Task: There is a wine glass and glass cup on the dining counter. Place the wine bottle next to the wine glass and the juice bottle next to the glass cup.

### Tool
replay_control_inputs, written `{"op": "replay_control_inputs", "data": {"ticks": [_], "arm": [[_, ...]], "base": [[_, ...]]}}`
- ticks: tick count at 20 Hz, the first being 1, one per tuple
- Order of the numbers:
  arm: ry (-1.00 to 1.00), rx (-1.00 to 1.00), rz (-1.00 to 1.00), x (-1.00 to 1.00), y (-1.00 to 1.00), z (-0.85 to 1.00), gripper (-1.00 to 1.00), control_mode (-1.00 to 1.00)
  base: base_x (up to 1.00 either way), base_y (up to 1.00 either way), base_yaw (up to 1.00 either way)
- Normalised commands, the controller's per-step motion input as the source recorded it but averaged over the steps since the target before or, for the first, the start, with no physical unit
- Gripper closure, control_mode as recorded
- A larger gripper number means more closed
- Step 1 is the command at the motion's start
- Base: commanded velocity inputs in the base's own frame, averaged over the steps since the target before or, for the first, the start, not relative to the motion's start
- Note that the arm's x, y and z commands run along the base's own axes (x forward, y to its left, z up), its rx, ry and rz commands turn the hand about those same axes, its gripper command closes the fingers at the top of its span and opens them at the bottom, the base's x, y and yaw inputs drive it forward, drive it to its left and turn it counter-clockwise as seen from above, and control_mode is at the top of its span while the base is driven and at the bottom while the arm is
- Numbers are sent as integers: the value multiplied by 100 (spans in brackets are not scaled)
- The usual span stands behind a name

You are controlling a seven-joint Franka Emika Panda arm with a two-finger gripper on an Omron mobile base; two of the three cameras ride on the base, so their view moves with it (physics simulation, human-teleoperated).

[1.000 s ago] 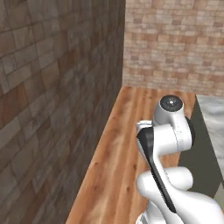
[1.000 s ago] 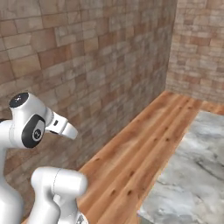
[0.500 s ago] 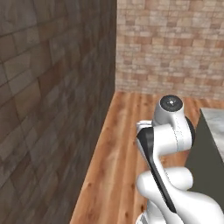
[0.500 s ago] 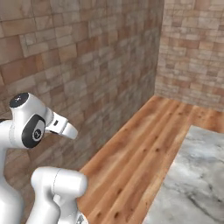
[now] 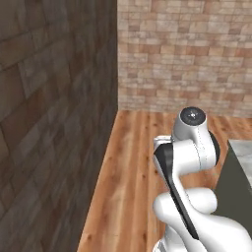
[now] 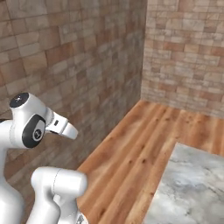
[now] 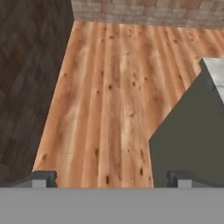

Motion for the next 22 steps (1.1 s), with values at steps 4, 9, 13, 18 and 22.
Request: {"op": "replay_control_inputs", "data": {"ticks": [4,9,13,18,22], "arm": [[0,0,0,0,0,0,-100,100],[0,0,0,0,0,0,-100,100],[0,0,0,0,0,0,-100,100],[0,0,0,0,0,0,-100,100],[0,0,0,0,0,0,-100,100]], "base": [[82,0,-14],[81,0,-15],[78,0,-19],[77,0,-20],[78,0,-20]]}}
